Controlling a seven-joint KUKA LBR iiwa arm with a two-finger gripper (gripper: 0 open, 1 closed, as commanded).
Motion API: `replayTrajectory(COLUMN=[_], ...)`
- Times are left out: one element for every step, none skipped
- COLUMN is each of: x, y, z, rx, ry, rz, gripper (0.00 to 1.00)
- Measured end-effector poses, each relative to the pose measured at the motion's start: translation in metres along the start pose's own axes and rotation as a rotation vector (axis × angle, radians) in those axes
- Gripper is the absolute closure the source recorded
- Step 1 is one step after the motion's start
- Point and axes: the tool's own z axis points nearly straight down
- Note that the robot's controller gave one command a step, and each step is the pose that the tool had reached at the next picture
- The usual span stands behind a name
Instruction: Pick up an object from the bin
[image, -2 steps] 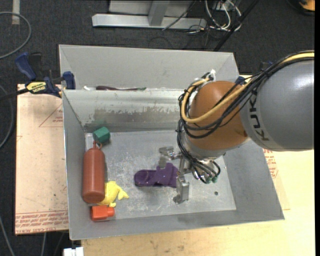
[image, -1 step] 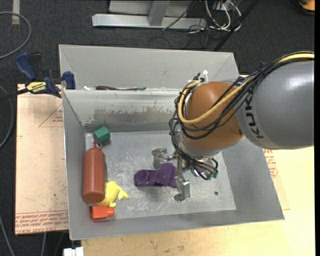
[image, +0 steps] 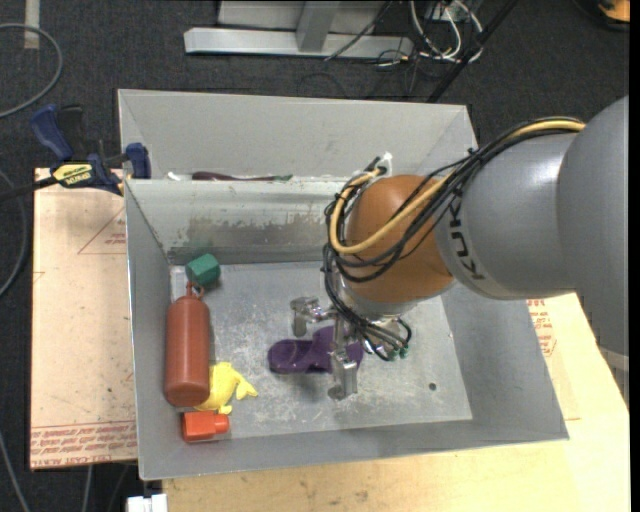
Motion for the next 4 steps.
replayTrajectory(x=[0.031,0.031,0.026,0.039], y=[-0.032,-0.032,-0.048,-0.065], z=[0.040,0.039,0.039,0.039], rx=[0.000,0.000,-0.002,-0.001], ry=[0.005,0.005,0.004,0.002], rz=[0.029,0.029,0.001,0.021], gripper=[1.00,1.00,1.00,1.00])
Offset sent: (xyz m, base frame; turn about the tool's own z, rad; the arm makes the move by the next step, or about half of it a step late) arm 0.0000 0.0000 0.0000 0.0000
